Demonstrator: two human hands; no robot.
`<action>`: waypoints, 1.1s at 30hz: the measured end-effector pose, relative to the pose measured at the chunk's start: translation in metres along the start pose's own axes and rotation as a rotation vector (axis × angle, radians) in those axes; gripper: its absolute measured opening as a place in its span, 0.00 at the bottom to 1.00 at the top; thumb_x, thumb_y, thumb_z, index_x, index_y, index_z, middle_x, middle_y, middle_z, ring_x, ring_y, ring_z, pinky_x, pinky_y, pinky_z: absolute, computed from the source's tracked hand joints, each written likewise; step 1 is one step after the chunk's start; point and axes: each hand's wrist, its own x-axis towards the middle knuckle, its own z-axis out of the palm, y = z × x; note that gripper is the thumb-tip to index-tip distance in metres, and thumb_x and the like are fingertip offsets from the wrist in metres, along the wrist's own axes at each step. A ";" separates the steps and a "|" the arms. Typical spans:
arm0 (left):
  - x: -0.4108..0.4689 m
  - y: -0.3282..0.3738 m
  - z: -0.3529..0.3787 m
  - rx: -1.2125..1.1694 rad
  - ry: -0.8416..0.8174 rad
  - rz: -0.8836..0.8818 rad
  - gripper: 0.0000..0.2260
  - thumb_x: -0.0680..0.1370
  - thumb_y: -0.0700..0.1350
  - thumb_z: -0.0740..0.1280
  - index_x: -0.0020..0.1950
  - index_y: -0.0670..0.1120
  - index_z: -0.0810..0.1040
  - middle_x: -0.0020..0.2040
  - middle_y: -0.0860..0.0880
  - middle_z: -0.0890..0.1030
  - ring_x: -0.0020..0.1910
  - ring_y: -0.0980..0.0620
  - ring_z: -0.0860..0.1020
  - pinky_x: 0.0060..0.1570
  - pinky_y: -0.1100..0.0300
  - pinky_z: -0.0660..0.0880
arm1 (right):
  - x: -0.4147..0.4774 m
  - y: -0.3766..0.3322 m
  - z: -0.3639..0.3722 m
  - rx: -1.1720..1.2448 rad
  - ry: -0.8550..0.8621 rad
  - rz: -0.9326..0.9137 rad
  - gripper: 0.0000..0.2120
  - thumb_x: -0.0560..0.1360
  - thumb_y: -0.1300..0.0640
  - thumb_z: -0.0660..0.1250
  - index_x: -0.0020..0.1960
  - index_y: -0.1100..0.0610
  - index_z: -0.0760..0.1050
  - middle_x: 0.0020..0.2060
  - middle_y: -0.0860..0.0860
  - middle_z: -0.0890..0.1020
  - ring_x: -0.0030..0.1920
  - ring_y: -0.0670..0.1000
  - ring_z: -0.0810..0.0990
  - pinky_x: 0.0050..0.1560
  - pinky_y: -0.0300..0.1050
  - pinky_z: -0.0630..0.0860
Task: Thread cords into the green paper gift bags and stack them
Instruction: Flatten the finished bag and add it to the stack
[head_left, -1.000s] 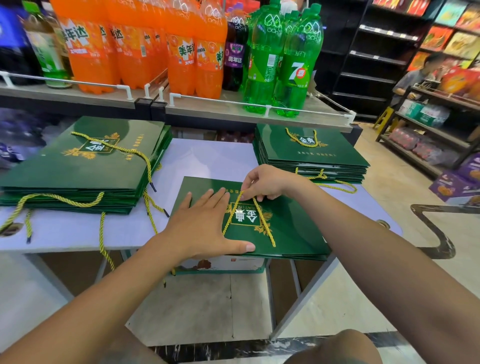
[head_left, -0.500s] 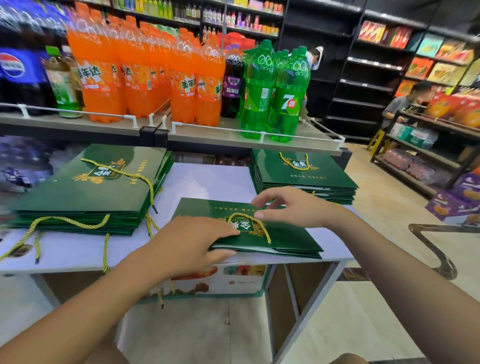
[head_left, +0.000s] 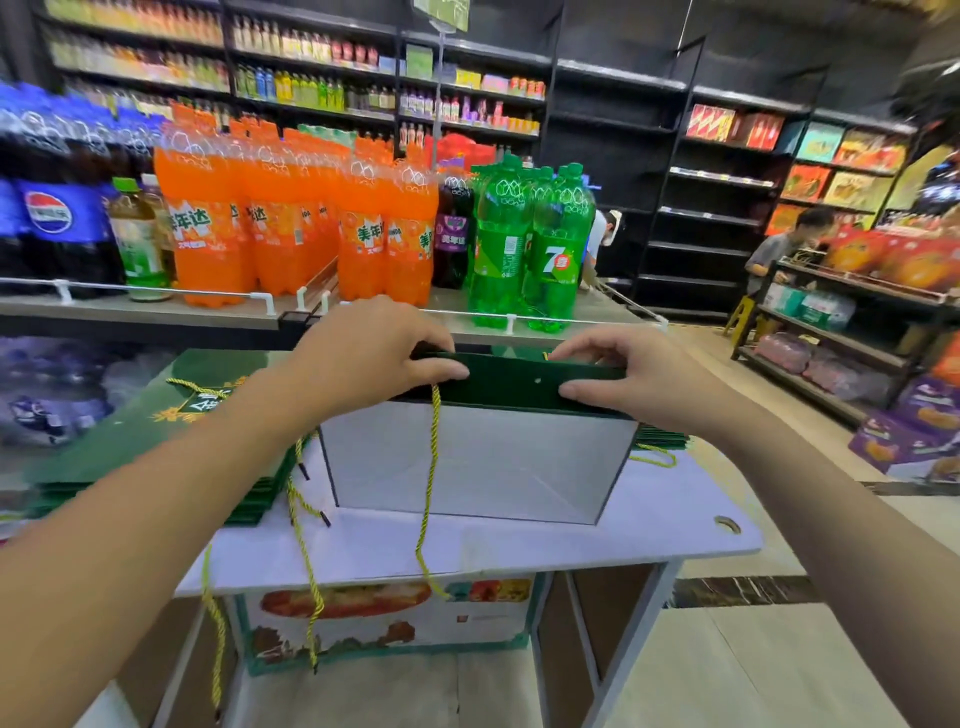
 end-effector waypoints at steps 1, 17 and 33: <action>0.003 0.002 -0.003 -0.054 -0.018 -0.023 0.22 0.75 0.69 0.60 0.53 0.57 0.85 0.44 0.58 0.83 0.41 0.58 0.78 0.41 0.52 0.81 | 0.001 0.000 -0.005 0.004 0.043 0.010 0.15 0.73 0.53 0.79 0.58 0.45 0.82 0.47 0.45 0.85 0.48 0.42 0.83 0.51 0.40 0.79; 0.001 0.012 0.071 -1.307 0.787 -0.662 0.12 0.82 0.54 0.66 0.48 0.46 0.78 0.41 0.42 0.78 0.40 0.50 0.73 0.43 0.53 0.70 | -0.004 -0.007 0.061 0.618 0.365 0.444 0.18 0.82 0.52 0.68 0.69 0.48 0.66 0.60 0.45 0.80 0.47 0.31 0.80 0.44 0.31 0.75; -0.100 0.041 0.094 -0.312 0.206 0.055 0.20 0.83 0.57 0.61 0.33 0.51 0.74 0.30 0.54 0.75 0.30 0.56 0.72 0.30 0.66 0.64 | 0.032 0.089 0.064 -0.117 -0.099 0.290 0.08 0.81 0.39 0.64 0.47 0.42 0.76 0.40 0.42 0.79 0.45 0.47 0.79 0.47 0.48 0.73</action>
